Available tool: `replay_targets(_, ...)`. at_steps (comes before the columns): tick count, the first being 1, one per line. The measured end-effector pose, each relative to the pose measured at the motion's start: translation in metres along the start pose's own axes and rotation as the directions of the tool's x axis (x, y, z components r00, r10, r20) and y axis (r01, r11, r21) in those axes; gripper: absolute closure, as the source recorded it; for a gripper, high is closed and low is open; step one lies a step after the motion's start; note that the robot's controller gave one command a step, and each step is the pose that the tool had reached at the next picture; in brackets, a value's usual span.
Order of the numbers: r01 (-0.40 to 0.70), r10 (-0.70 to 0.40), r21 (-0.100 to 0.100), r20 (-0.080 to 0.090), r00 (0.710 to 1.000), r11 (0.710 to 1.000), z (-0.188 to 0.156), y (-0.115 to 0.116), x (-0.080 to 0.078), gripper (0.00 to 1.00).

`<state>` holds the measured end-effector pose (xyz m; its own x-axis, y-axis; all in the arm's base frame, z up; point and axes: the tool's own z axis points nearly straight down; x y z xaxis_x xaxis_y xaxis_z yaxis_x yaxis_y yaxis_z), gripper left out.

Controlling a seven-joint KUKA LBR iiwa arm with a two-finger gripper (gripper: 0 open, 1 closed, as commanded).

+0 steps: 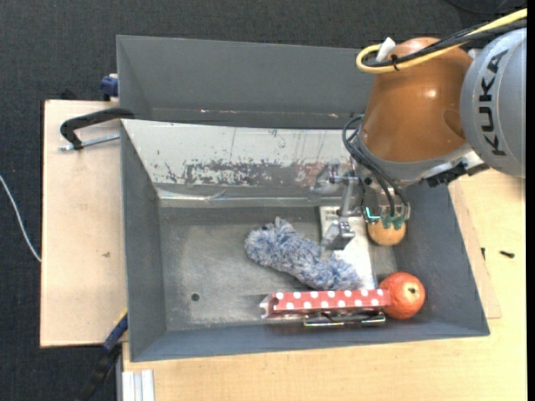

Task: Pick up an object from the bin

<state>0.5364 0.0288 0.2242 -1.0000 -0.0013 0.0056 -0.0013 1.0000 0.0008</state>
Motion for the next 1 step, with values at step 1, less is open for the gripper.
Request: replay_targets(1,-0.001,0.001,-0.001,0.008,1.0,1.0,-0.0042,-0.0001,-0.0016,0.0)
